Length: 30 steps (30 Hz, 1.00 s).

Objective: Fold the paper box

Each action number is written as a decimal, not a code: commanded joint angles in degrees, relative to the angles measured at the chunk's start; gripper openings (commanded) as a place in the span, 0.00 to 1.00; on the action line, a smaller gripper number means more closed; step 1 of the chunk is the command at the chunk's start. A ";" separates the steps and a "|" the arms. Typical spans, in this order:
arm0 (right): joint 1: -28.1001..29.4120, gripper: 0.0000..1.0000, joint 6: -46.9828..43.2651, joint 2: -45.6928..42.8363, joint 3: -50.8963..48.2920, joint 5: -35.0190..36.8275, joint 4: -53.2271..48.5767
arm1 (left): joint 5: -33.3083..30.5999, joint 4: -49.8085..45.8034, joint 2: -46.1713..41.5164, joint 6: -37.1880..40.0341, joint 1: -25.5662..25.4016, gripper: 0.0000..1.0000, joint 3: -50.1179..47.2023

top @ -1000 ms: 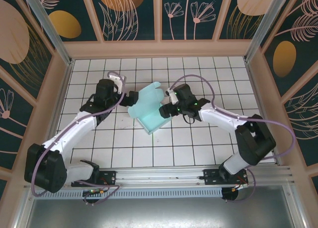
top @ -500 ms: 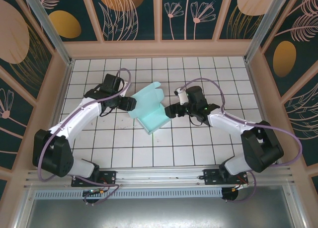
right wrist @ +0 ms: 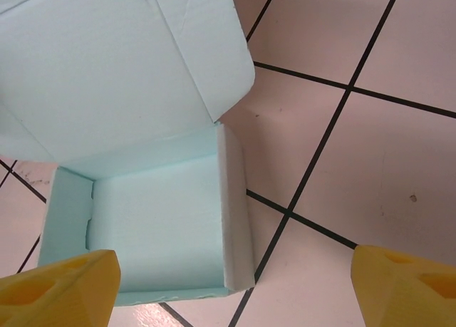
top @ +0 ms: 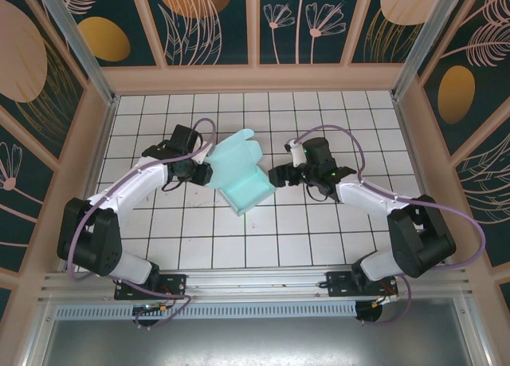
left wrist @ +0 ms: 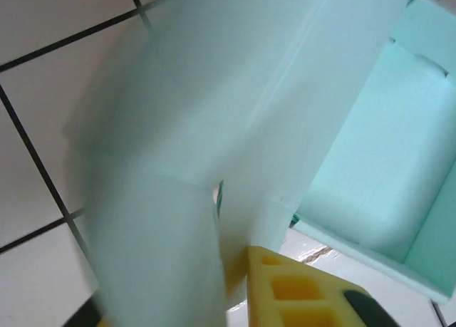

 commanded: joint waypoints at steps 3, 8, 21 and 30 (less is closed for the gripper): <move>-0.30 0.85 -0.14 -1.75 0.37 1.54 0.13 | 2.28 0.71 -0.56 1.95 0.14 0.03 -0.71; -0.66 0.85 -2.41 -3.12 2.18 2.99 -1.02 | 6.25 1.60 -2.30 4.62 0.01 0.00 -1.14; -1.91 0.85 -26.18 -6.48 9.86 -4.55 -9.85 | 12.94 -2.57 5.43 16.31 -3.96 0.00 6.43; -7.02 0.80 -35.39 0.62 18.51 -15.82 -23.42 | 14.39 -4.46 6.87 20.30 -3.99 0.00 9.45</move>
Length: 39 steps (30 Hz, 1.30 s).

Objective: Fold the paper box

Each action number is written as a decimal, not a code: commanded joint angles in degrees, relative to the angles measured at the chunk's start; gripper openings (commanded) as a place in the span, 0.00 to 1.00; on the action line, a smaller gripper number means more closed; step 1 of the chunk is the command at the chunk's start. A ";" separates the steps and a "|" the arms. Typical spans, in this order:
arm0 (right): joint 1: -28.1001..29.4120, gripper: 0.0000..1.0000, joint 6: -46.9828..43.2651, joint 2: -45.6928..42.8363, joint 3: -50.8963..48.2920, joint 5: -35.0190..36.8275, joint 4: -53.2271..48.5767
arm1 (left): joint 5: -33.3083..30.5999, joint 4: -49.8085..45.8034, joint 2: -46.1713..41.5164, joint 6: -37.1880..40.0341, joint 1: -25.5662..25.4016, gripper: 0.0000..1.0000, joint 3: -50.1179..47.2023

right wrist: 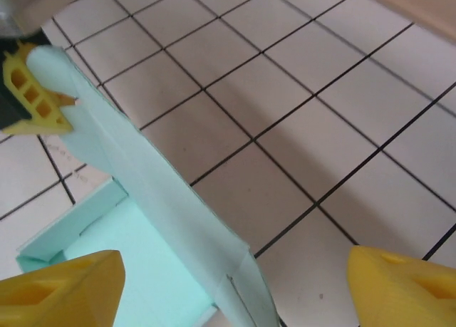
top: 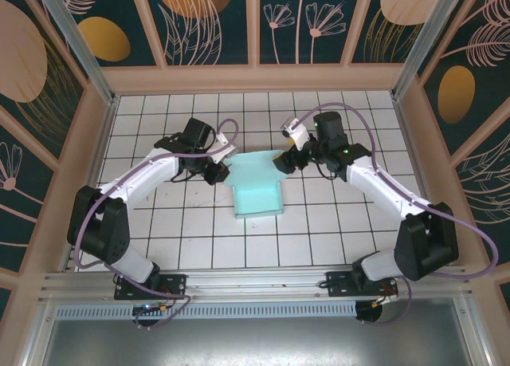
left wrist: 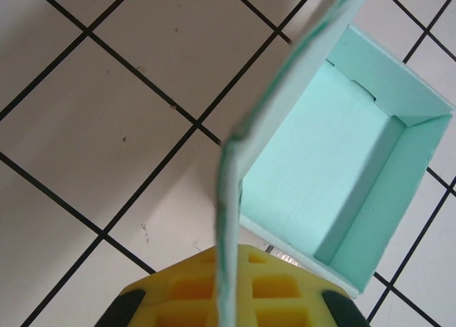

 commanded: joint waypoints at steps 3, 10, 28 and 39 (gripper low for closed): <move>-2.02 0.77 -5.72 3.27 3.11 -5.99 -8.27 | 1.94 -2.97 2.05 3.26 -0.08 0.00 2.65; -2.88 0.59 -5.74 6.54 3.25 -4.75 -9.86 | 1.41 -3.04 3.37 3.54 -0.09 0.00 2.57; -4.58 0.05 -8.32 11.57 6.51 -7.91 -16.28 | 1.73 -2.68 4.87 3.24 -0.06 0.01 3.09; -4.08 0.00 -7.04 8.74 5.47 -6.38 -15.10 | 2.43 -0.17 3.84 1.73 -0.10 0.18 3.40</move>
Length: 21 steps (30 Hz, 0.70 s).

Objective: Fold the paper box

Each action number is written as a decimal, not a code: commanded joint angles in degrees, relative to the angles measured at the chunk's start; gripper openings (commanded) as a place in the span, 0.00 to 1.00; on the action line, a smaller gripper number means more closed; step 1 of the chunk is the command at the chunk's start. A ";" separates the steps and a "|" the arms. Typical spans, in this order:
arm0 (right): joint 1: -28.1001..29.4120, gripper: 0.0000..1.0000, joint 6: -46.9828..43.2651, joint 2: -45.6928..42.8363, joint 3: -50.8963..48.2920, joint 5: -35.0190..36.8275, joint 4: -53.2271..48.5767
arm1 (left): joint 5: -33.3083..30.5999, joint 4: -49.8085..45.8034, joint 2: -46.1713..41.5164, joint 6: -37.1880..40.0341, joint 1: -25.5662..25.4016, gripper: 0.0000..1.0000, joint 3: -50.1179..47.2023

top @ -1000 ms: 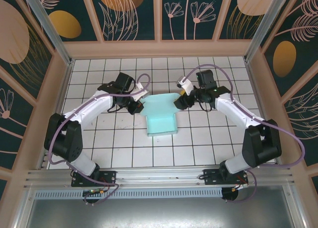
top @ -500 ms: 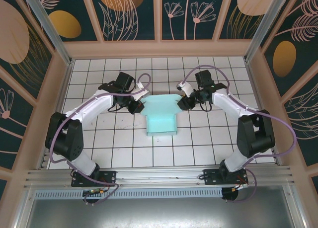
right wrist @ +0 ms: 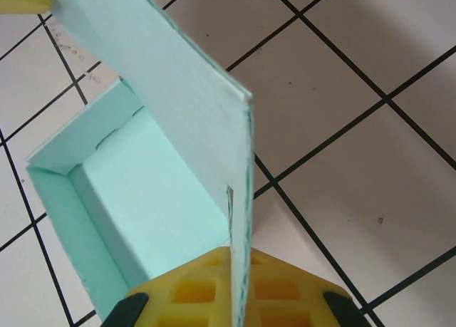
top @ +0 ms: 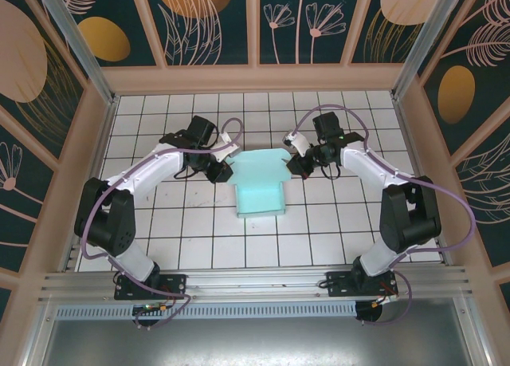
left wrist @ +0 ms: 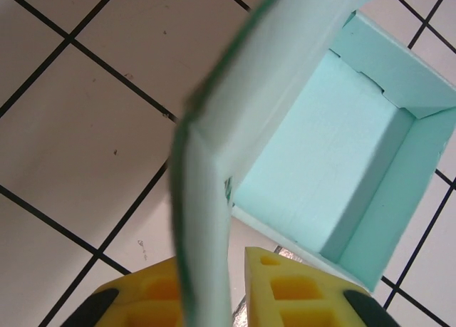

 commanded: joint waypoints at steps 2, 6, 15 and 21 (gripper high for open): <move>0.29 0.00 0.95 -2.29 0.60 0.55 -0.47 | 1.06 0.43 -0.10 -0.48 -0.15 0.17 1.17; 0.49 0.00 1.18 -2.35 0.60 1.24 -0.48 | 1.03 -0.31 0.14 -0.61 -0.14 0.15 1.63; 3.38 0.00 11.54 -4.67 0.05 11.75 6.16 | -0.86 3.40 -0.29 -5.68 -0.23 0.00 1.07; 8.86 0.00 30.58 -6.78 -3.07 32.10 17.91 | -10.04 18.37 -0.82 -18.24 -0.93 0.00 -1.15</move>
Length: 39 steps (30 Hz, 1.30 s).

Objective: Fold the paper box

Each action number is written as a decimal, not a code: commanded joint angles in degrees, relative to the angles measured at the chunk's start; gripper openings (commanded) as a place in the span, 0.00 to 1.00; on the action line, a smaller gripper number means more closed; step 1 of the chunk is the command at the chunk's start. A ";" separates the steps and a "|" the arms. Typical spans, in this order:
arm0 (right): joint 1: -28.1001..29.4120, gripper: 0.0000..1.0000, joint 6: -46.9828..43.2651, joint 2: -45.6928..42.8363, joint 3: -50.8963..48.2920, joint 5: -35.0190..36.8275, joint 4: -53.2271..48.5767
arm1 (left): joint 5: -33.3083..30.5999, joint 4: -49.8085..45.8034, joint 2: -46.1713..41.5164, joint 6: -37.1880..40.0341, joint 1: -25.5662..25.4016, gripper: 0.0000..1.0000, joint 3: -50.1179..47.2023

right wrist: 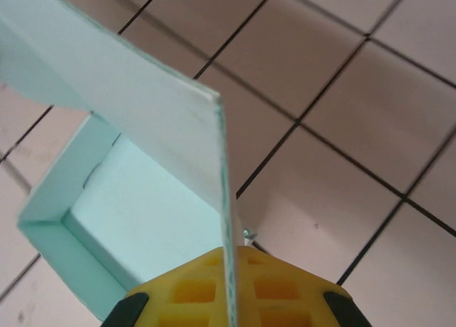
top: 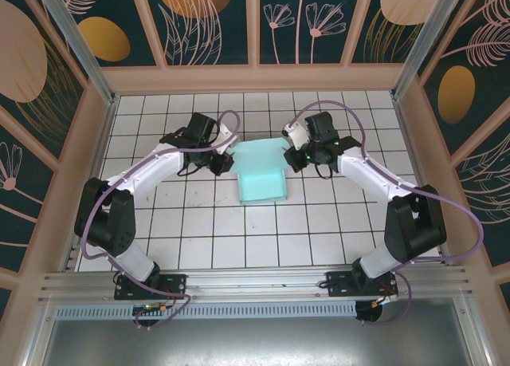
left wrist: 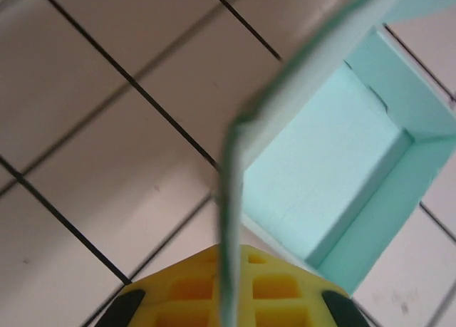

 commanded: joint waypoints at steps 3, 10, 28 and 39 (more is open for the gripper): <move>4.85 0.00 17.63 -1.74 -3.05 19.78 10.81 | -8.43 16.62 -1.44 -12.19 -1.99 0.00 -2.39; 8.21 0.00 35.49 -1.80 -7.74 28.20 20.41 | -11.17 25.36 0.36 -19.48 -4.88 0.00 -2.83; 15.23 0.00 42.93 -0.02 -15.15 48.16 36.68 | -20.48 55.28 1.28 -28.29 -9.66 0.00 -18.16; 18.62 0.00 38.71 -1.66 -27.85 50.39 51.30 | -25.96 69.85 3.09 -27.51 -13.56 0.00 -25.58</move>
